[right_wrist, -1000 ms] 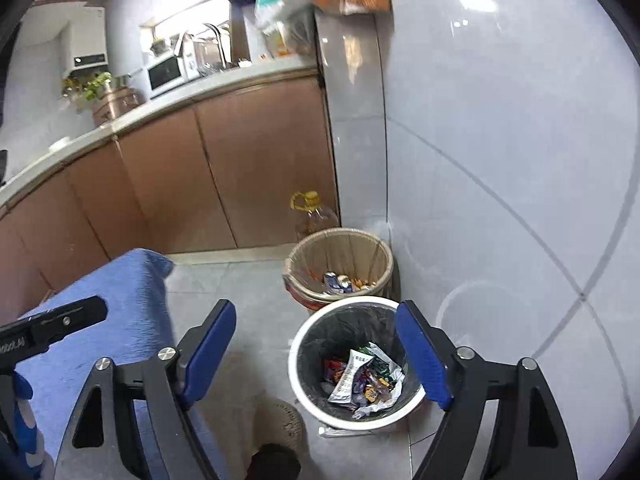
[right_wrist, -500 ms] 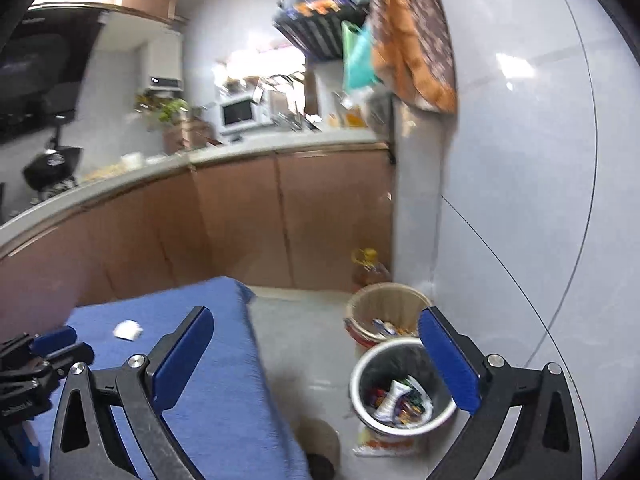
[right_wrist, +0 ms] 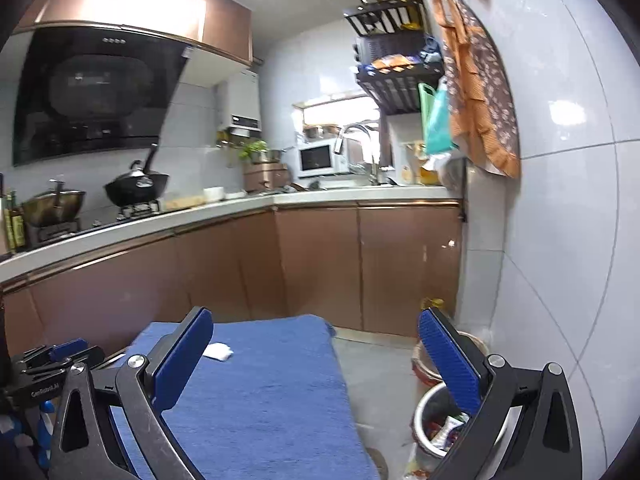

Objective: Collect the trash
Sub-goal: 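Move both open tools back over the purple wrapper and white tissue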

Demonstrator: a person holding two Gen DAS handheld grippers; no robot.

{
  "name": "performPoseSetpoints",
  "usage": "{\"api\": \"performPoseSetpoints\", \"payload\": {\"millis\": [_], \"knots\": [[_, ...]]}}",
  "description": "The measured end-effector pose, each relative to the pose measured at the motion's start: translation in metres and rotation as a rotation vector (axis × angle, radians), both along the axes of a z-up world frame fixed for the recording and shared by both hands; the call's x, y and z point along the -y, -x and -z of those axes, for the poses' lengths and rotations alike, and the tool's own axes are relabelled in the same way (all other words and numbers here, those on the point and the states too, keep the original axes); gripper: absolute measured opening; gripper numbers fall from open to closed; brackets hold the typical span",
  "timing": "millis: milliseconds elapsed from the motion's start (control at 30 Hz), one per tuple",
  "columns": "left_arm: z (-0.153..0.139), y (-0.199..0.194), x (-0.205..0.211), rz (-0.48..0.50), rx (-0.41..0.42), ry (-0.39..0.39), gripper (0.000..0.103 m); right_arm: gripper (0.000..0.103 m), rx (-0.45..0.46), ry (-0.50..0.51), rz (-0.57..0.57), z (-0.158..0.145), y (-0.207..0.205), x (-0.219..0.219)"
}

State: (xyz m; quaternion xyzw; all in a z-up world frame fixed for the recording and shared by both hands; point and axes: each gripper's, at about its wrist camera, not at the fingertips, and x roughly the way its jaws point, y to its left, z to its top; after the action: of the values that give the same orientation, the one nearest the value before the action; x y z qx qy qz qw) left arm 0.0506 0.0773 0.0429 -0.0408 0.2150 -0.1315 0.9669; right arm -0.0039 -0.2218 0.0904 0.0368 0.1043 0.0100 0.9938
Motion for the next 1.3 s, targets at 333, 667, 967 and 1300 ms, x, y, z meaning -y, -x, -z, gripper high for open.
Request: {"api": "performPoseSetpoints", "payload": {"millis": [333, 667, 967, 1300], "knots": [[0.005, 0.027, -0.052, -0.116, 0.023, 0.03, 0.055, 0.103, 0.024, -0.009, -0.108, 0.001, 0.007, -0.031], [0.013, 0.027, -0.056, -0.146, 0.0, 0.042, 0.055, 0.103, 0.023, -0.035, -0.133, 0.007, 0.007, -0.027], [0.024, 0.028, -0.062, -0.172, -0.03, 0.019, 0.055, 0.103, 0.02, -0.049, -0.155, 0.011, 0.008, -0.024], [0.024, 0.024, -0.083, -0.247, -0.009, 0.023, 0.055, 0.103, 0.048, -0.047, -0.166, 0.008, 0.011, -0.026]]}}
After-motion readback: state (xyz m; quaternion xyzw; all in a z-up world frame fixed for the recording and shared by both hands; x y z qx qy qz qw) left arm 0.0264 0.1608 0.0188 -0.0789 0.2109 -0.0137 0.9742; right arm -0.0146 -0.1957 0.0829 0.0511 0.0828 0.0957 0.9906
